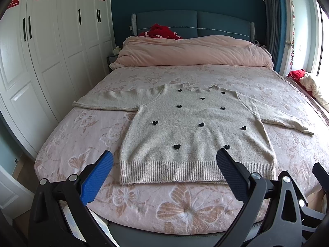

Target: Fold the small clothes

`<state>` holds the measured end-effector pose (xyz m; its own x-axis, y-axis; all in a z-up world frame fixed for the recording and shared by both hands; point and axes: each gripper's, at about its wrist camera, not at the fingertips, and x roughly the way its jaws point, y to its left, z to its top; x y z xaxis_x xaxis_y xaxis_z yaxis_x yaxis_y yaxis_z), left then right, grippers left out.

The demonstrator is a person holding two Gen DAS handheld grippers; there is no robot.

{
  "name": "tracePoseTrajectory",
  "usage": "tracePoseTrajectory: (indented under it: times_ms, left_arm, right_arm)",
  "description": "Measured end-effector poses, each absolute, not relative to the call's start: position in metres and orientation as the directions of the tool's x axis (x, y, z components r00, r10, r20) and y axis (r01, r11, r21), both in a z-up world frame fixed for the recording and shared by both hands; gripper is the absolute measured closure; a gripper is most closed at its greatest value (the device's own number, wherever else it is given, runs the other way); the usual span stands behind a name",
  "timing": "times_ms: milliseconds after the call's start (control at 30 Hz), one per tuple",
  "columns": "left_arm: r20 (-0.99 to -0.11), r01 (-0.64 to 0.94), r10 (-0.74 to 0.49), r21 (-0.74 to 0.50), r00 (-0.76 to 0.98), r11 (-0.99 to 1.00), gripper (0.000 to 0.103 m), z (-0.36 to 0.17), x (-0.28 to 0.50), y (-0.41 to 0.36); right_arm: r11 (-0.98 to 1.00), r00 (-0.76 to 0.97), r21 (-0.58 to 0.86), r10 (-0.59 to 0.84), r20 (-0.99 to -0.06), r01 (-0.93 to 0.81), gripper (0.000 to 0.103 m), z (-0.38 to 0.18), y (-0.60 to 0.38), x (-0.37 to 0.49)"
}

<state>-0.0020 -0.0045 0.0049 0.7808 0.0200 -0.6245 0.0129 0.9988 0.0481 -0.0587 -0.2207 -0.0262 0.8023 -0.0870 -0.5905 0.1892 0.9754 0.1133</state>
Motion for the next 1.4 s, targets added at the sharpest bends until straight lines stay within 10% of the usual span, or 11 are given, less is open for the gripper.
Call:
tracePoseTrajectory:
  times_ms: [1400]
  left_arm:
    - [-0.631,0.012,0.028,0.059,0.775,0.998,0.006,0.0051,-0.0036,-0.0069]
  right_arm:
    - [0.973,0.800,0.125,-0.085,-0.594,0.196,0.005,-0.0295,-0.2212,-0.0604]
